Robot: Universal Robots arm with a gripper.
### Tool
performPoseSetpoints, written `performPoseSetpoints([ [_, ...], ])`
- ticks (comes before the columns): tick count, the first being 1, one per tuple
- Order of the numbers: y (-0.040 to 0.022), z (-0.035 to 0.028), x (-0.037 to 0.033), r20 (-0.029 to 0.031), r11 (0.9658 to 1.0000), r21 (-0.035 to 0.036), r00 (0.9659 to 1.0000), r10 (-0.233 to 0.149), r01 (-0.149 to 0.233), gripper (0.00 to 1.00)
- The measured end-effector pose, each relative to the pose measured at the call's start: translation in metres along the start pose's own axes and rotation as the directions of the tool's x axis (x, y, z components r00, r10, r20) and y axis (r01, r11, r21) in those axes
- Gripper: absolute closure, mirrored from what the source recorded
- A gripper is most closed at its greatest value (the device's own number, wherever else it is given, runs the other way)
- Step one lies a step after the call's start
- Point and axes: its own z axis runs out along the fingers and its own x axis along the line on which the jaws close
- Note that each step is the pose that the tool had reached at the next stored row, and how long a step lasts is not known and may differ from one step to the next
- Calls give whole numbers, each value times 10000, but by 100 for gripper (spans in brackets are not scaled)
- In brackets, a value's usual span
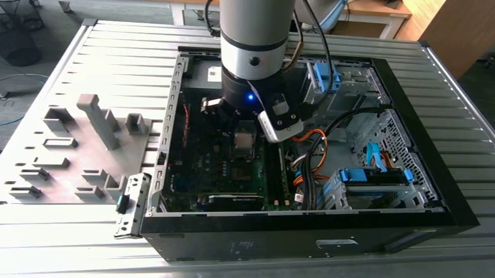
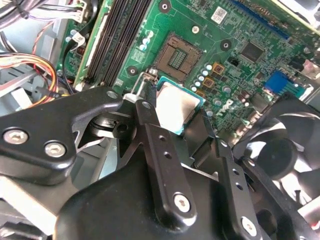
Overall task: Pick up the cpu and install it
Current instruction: 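Place the cpu into insertion slot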
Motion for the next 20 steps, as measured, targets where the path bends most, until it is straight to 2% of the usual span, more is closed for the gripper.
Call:
performPoseSetpoints([
  [3, -1, 36, 5, 0, 10000, 0, 10000, 0, 0, 53],
  [9, -1, 54, 6, 1, 10000, -3, 10000, 1, -1, 53],
  [15, -6, 130, 20, 5, 10000, 1, 10000, -1, 1, 53],
  [20, -11, 199, 40, 59, 10000, -1, 10000, -7, 7, 53],
])
